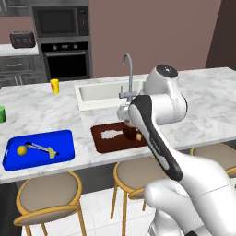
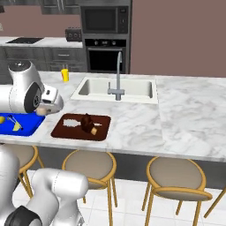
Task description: Gather the lemon wedge and lemon from the fridge and place them on a tray on the dining counter. Then gather the steaks from the fridge and place them on the other tray.
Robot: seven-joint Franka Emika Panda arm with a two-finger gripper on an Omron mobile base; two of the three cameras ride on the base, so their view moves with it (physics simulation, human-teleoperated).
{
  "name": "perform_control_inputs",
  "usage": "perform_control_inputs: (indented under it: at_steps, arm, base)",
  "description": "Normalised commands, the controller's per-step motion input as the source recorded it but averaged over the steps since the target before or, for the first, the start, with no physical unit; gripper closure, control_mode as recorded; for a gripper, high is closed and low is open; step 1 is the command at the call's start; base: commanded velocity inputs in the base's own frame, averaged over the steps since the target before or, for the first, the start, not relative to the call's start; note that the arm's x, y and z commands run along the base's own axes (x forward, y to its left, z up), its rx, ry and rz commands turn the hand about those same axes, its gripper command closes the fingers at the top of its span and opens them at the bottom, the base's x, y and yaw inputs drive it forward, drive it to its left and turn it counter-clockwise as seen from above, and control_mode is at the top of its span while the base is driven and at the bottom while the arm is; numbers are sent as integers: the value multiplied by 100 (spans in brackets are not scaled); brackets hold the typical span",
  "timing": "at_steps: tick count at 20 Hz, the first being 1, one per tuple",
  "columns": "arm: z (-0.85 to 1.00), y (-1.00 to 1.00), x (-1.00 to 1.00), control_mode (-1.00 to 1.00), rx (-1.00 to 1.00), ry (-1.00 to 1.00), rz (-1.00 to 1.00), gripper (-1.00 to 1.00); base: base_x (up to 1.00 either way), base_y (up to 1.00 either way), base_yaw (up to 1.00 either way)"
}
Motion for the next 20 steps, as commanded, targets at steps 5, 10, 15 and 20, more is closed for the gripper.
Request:
perform_control_inputs:
  at_steps: [5, 10, 15, 20]
  arm:
    - [-67, 19, 57, -100, -6, 0, 10, 100]
    - [-50, 8, 69, -100, 0, 0, 9, 100]
    - [-47, 11, 65, -100, -3, 1, 6, 100]
    - [-39, 11, 48, -100, -10, 2, 2, 100]
  base:
    - [0, 0, 0]
    - [0, 0, 0]
    - [0, 0, 0]
    - [0, 0, 0]
